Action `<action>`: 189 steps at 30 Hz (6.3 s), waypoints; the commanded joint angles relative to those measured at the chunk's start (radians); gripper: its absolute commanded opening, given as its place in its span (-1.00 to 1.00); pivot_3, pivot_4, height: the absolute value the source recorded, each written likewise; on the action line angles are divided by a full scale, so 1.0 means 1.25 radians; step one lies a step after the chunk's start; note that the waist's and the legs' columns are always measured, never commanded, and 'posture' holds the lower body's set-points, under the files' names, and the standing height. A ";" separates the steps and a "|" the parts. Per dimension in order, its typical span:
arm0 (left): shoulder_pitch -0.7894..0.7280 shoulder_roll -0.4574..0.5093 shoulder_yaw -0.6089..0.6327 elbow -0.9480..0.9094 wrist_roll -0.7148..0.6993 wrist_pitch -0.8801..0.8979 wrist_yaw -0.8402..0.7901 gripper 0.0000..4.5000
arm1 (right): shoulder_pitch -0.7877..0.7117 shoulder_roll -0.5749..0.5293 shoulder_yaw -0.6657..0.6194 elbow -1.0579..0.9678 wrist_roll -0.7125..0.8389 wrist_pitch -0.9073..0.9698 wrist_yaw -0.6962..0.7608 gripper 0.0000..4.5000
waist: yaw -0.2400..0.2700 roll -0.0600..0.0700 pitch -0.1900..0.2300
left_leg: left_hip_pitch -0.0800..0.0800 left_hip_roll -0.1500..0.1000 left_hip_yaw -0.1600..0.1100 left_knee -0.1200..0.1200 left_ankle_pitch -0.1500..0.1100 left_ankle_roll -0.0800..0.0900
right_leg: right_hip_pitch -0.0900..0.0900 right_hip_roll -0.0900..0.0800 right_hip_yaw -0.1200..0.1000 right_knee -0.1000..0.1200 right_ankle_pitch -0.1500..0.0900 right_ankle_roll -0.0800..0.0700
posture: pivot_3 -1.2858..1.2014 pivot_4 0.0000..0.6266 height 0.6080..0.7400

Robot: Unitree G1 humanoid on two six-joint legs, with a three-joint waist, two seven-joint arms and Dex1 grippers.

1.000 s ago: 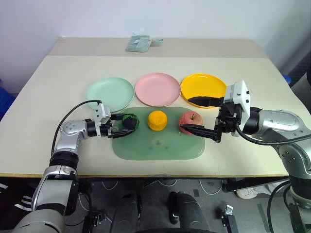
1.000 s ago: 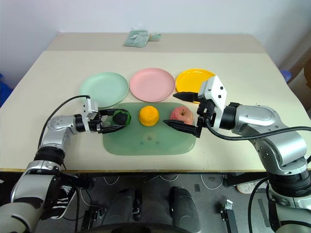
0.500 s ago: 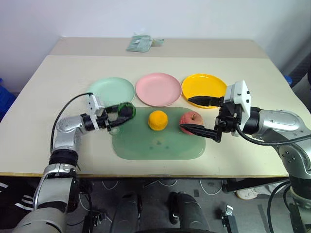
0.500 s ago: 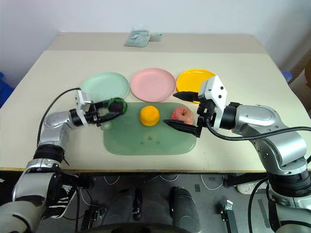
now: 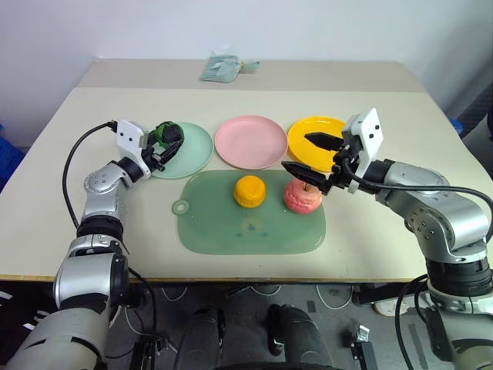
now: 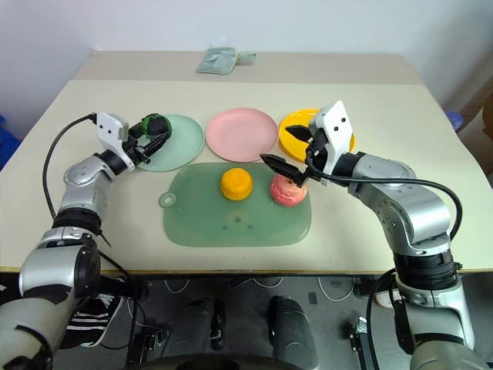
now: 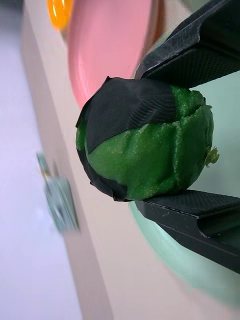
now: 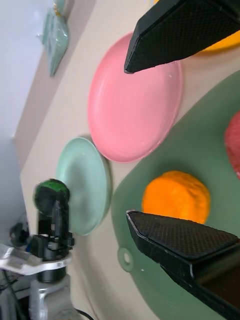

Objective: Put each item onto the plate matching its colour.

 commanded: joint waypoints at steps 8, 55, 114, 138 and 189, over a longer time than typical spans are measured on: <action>-0.048 -0.011 0.009 0.055 0.017 -0.022 0.052 0.22 | -0.004 0.009 -0.014 -0.087 0.013 -0.093 0.077 1.00 | -0.001 0.000 0.000 | 0.000 0.000 0.000 0.000 0.000 0.000 | 0.000 0.000 0.000 0.000 0.000 0.000 | 0.03 -0.52 1.00; 0.247 0.206 0.002 -0.563 -0.254 0.416 -0.607 0.98 | -0.207 0.118 0.331 0.115 -0.218 0.133 0.002 1.00 | -0.021 0.000 0.000 | 0.000 0.001 0.000 0.000 0.000 0.000 | -0.001 0.000 0.000 0.001 -0.002 -0.003 | 0.03 -0.52 1.00; 0.238 0.138 0.001 -0.623 -0.324 0.499 -0.548 1.00 | -0.186 0.009 -0.015 0.203 -0.105 0.044 0.126 0.97 | -0.018 0.002 0.001 | 0.000 0.001 0.000 -0.003 -0.001 0.001 | -0.001 0.000 0.001 0.000 -0.001 0.001 | 0.03 -0.52 1.00; 0.256 0.161 -0.040 -0.612 -0.266 0.448 -0.630 1.00 | -0.015 -0.105 0.111 0.068 -0.138 0.132 0.152 0.97 | -0.019 0.002 0.001 | 0.000 -0.001 0.001 -0.001 -0.001 0.001 | -0.001 -0.001 0.002 0.000 -0.003 -0.002 | 0.03 -0.52 1.00; 0.271 0.111 0.025 -0.609 -0.237 0.348 -0.343 1.00 | -0.489 0.338 0.064 0.870 -0.366 -0.467 -0.024 0.99 | -0.027 0.003 0.002 | 0.000 -0.002 0.002 -0.001 -0.001 0.001 | -0.002 -0.003 0.002 0.002 -0.001 0.002 | 0.03 -0.52 1.00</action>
